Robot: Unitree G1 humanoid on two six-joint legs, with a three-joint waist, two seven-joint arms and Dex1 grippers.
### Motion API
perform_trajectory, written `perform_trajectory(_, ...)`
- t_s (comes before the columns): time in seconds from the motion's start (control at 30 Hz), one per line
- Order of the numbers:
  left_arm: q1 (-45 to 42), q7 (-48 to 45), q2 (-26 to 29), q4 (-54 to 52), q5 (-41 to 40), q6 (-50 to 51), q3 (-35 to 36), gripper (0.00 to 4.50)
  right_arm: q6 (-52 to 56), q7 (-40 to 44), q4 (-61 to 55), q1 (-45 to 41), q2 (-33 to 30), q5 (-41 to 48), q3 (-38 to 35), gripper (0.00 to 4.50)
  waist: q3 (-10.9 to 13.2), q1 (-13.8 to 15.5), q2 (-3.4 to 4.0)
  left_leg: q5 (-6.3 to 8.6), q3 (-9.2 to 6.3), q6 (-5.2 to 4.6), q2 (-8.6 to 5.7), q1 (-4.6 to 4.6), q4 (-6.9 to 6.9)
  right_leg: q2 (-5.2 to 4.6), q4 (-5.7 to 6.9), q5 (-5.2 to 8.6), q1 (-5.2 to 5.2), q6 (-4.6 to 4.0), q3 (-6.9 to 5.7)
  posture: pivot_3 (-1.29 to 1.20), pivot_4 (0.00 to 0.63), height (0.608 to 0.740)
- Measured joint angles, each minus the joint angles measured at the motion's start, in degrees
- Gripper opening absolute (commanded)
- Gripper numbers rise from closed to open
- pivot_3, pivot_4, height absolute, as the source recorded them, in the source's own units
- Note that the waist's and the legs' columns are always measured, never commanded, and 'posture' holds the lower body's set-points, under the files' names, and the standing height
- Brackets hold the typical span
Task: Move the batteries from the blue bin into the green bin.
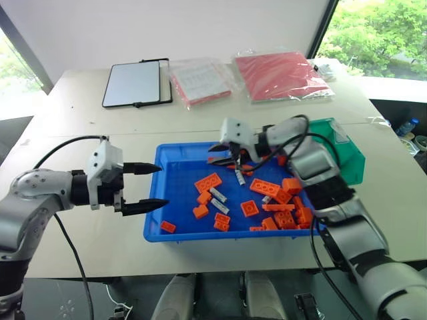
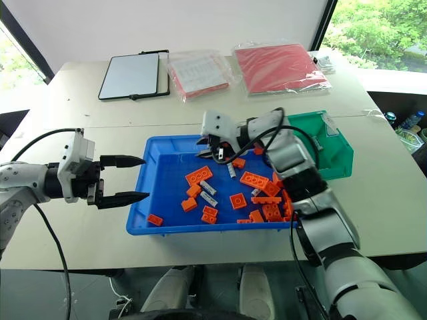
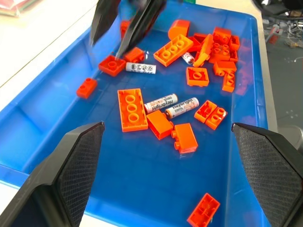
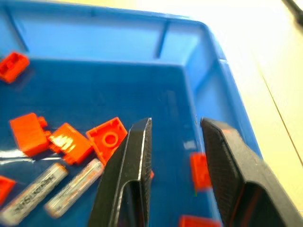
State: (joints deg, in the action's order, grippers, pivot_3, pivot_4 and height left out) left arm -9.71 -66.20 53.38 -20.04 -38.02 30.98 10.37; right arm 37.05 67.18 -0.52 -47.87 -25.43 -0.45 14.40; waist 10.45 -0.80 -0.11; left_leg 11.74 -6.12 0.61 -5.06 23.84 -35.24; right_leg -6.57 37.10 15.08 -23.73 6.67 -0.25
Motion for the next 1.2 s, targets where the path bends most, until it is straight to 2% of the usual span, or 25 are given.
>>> perform_trajectory(0.07,-0.05,0.09,-0.01,-0.41,-0.10,0.03,-0.04,4.50,18.85,-3.96,-11.62,3.14,-0.26,2.31,-3.31,1.67,-0.01,-0.09,-0.01,0.00,0.00,-0.01,0.02,0.02,0.00,-0.12,0.02,0.04,-0.02,-0.06,0.02,0.00,0.150,0.735)
perform_trajectory(0.17,-0.08,-0.12,-0.01,-0.42,-0.15,0.04,-0.11,4.50,39.42,-8.53,-22.24,5.31,1.41,5.85,-7.18,1.67,-0.01,-0.12,-0.01,0.00,0.00,-0.01,0.02,0.03,0.01,-0.14,0.03,0.05,-0.05,-0.09,0.02,0.00,0.150,0.735)
perform_trajectory(0.23,-0.45,-0.66,0.00,-0.19,-0.10,0.03,-0.51,4.50,49.78,-11.39,-28.44,7.25,3.06,8.55,-8.72,1.67,-0.02,0.02,-0.02,0.00,0.00,-0.02,0.02,0.03,0.01,-0.16,0.01,0.06,-0.04,-0.10,0.00,0.00,0.150,0.735)
perform_trajectory(0.3,-1.41,-1.37,0.00,0.40,-0.03,0.03,-0.81,4.50,54.03,-14.15,-30.88,10.01,4.35,11.32,-9.78,1.67,-0.04,0.04,-0.05,0.00,0.01,-0.02,0.00,0.06,-0.01,-0.19,-0.01,0.06,-0.03,-0.09,-0.01,0.00,0.150,0.735)
perform_trajectory(0.5,-5.34,-3.92,0.00,3.85,0.65,-0.35,-3.09,4.50,55.06,-22.61,-31.15,13.76,4.43,21.79,-12.35,1.67,-0.04,0.02,-0.06,-0.01,0.01,-0.03,-0.01,0.06,0.01,-0.19,-0.03,0.05,-0.02,-0.08,-0.04,0.00,0.150,0.735)
perform_trajectory(0.83,-6.93,-5.27,-0.43,5.36,1.76,-1.08,-5.06,4.50,55.07,-34.13,-30.07,17.03,2.54,31.85,-9.01,1.67,-0.04,-0.16,-0.06,-0.02,0.03,-0.04,0.00,0.09,0.03,-0.18,-0.02,0.05,-0.06,-0.08,-0.03,0.00,0.150,0.735)
perform_trajectory(1.17,-6.95,-5.33,-0.42,5.32,1.83,-1.16,-5.05,4.50,54.77,-39.83,-23.52,15.59,4.49,33.02,-4.42,1.67,-0.04,-0.18,-0.06,-0.02,0.03,-0.05,-0.01,0.09,0.02,-0.13,-0.02,0.05,-0.06,-0.07,-0.06,0.00,0.150,0.735)
perform_trajectory(1.2,-6.96,-5.27,-0.42,5.31,1.83,-1.16,-5.05,4.50,54.28,-39.93,-22.92,15.30,4.54,32.81,-4.00,1.39,-0.04,-0.19,-0.07,-0.02,0.03,-0.05,-0.01,0.08,0.02,-0.12,-0.02,0.05,-0.04,-0.07,-0.06,0.00,0.150,0.735)
